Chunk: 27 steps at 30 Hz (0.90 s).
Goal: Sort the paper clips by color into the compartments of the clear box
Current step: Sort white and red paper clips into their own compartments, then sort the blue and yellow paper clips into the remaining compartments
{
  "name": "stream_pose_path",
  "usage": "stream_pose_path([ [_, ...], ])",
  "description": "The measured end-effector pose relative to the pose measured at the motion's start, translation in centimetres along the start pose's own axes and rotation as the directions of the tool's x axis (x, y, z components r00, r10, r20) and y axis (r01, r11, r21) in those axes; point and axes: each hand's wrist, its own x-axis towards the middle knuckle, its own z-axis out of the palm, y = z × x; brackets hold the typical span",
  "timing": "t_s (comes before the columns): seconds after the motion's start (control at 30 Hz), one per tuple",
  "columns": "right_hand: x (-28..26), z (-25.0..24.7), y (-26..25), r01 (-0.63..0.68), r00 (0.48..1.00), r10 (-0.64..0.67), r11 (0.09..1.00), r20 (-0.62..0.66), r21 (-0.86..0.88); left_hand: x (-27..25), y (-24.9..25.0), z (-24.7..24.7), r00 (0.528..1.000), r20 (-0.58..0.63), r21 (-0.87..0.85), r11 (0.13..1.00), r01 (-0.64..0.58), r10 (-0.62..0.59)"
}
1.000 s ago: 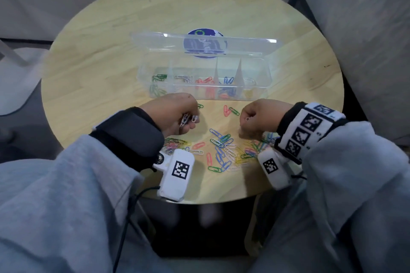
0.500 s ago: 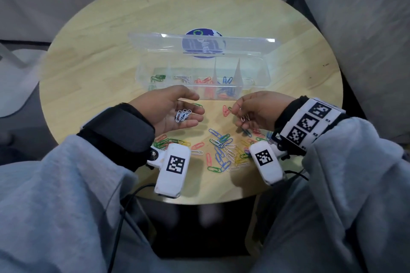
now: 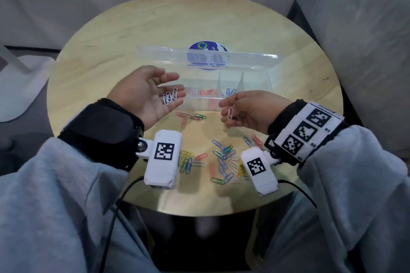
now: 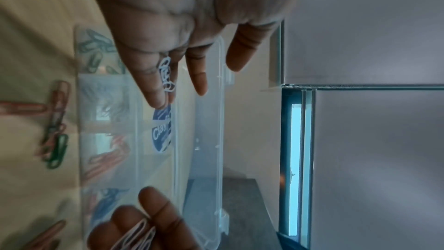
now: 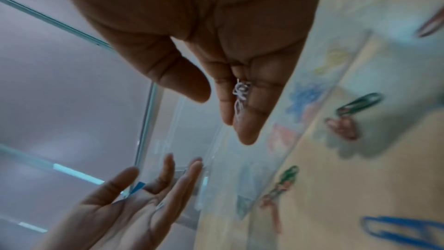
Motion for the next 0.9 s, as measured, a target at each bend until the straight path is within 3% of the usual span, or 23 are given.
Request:
stream_pose_path([
  [0.2,1.8,3.6,-4.6,0.076,0.993,-0.073,0.997,-0.091,0.03,0.8,0.9,-0.5,0.999,-0.039,-0.123,0.992,-0.039,0.034],
  [0.3,2.7,5.1,-5.5,0.118,0.989,-0.124,0.989,-0.08,-0.086,1.1,0.8,-0.4,0.998,-0.037,-0.175,0.983,-0.048,0.042],
  [0.37,2.9,5.6,-5.3,0.118,0.99,-0.129,0.98,-0.06,-0.158,1.3,0.7,-0.2,0.999,-0.018,-0.204,0.978,-0.043,0.041],
  [0.53,2.0,4.7,-3.7,0.161,0.985,-0.167,0.982,-0.053,-0.1,1.9,0.1,0.6,0.998,0.045,-0.314,0.949,-0.033,0.049],
  [0.63,0.1,3.5,-1.7,0.156,0.983,-0.174,0.958,-0.058,-0.241,1.7,0.0,1.6,0.997,0.025,-0.359,0.931,-0.063,0.077],
  [0.7,-1.2,2.5,-0.1,0.161,0.984,-0.173,0.961,-0.035,-0.223,1.4,0.0,2.2,0.996,0.016,-0.382,0.921,-0.078,0.091],
  [0.8,-2.4,1.1,1.6,0.136,0.987,-0.154,0.943,-0.036,-0.305,1.3,-0.3,2.5,0.995,0.021,-0.365,0.927,-0.082,0.097],
  [0.9,-2.6,0.0,1.8,0.102,0.992,-0.123,0.932,-0.04,-0.348,1.2,-0.5,2.3,0.995,0.02,-0.187,0.978,-0.093,0.099],
])
